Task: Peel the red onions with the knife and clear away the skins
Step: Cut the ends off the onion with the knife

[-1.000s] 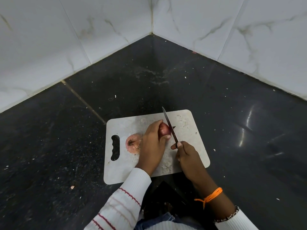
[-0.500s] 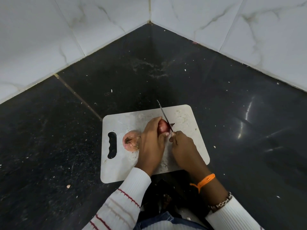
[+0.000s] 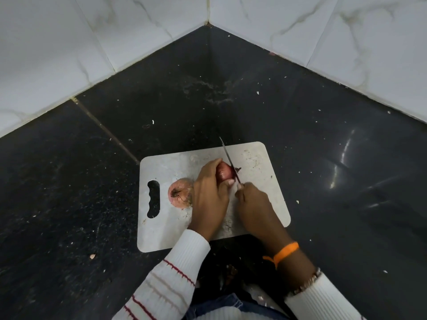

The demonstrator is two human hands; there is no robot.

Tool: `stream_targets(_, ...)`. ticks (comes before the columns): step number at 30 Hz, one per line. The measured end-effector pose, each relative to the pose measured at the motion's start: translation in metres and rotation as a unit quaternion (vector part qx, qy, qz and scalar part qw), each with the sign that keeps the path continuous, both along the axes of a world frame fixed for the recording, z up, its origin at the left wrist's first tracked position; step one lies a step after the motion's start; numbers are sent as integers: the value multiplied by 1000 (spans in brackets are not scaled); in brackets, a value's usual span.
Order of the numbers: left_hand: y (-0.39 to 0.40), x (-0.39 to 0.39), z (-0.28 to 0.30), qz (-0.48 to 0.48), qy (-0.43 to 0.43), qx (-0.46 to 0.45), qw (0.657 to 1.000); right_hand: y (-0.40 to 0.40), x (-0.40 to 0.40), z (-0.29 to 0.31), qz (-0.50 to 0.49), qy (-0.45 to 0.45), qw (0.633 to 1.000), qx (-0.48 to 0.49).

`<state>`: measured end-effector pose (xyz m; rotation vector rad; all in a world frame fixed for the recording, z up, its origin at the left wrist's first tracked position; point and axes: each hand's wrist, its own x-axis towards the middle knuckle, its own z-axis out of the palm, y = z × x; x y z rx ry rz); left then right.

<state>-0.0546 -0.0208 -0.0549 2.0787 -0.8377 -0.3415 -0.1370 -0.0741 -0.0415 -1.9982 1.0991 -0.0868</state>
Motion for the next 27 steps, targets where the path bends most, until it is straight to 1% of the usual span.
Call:
stream_targets(3,0,-3,-1,2,3,2,1000,-6,7,-2,4,3,1000,0)
stream_targets(6,0,0,-2,20,40,-7,999,6,-10,-5,11,0,1000,3)
stream_targets(10,-1,1,-4,14,21,-6,1000,-6,4,-1,8,-5,1000,13)
stream_targets(14,-1,1,-1,24,53,-12,998,5,-9,-5,9,-1,1000,4)
stream_targets(18,-1,4,1,33,49,-18,998,2,0,-6,5,3,1000,-2)
stream_targets(20,3,5,4,38,85,-32,995,-2,0,-10,16,-15,1000,-2)
stream_targets(23,5,8,10,8,159,-30,987,-1,-14,-15,30,-37,999,0)
stream_targets(25,5,12,12,-11,175,-12,984,-1,-18,-14,33,-37,999,-2)
stream_targets(27,5,14,12,-6,179,-2,984,1,-18,-13,34,-44,998,1)
